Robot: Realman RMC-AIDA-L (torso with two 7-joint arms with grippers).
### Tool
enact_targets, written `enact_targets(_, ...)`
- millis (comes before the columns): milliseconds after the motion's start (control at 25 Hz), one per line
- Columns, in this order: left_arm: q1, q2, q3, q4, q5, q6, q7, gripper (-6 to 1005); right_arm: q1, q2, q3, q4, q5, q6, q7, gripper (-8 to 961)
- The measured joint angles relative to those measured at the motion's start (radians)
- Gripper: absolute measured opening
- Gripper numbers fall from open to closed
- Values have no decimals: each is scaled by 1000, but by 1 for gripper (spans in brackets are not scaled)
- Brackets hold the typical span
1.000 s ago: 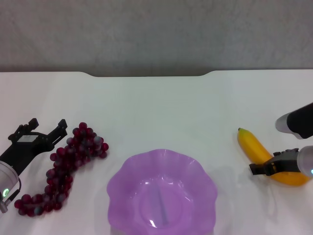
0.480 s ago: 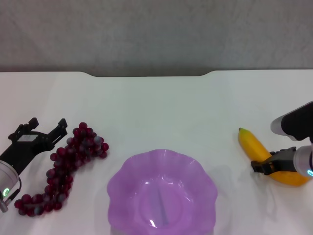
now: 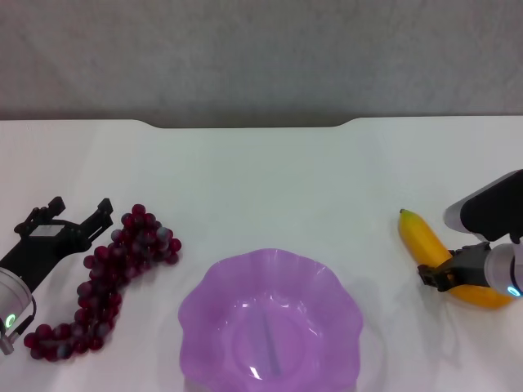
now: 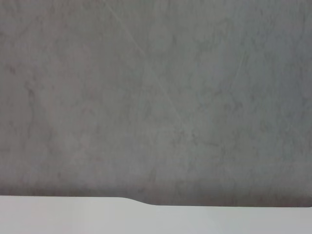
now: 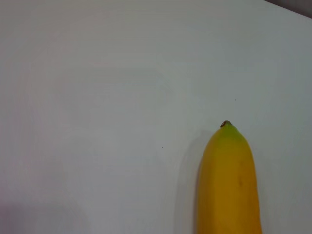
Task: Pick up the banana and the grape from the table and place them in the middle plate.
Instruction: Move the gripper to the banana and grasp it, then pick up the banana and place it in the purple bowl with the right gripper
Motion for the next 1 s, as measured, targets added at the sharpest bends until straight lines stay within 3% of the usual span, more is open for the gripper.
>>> enact_targets(120, 3, 0, -1, 0, 0, 0, 0, 894, -16, 0, -22, 34, 40, 4, 0, 507)
enact_targets(320, 2, 1, -4, -14, 0, 1, 2, 894, -100, -5, -45, 206, 68, 30, -2, 506)
enact_targets(520, 2, 2, -4, -14, 0, 1, 2, 894, -116, -8, -25, 390, 106, 233, -11, 506)
enact_targets(800, -1, 3, -4, -14, 0, 5, 3, 894, -91, -8, -27, 456, 298, 383, -164, 507)
enact_targets(1000, -2, 3, -5, -14, 0, 9, 3, 893, -49, -6, -89, 442, 424, 428, -259, 508)
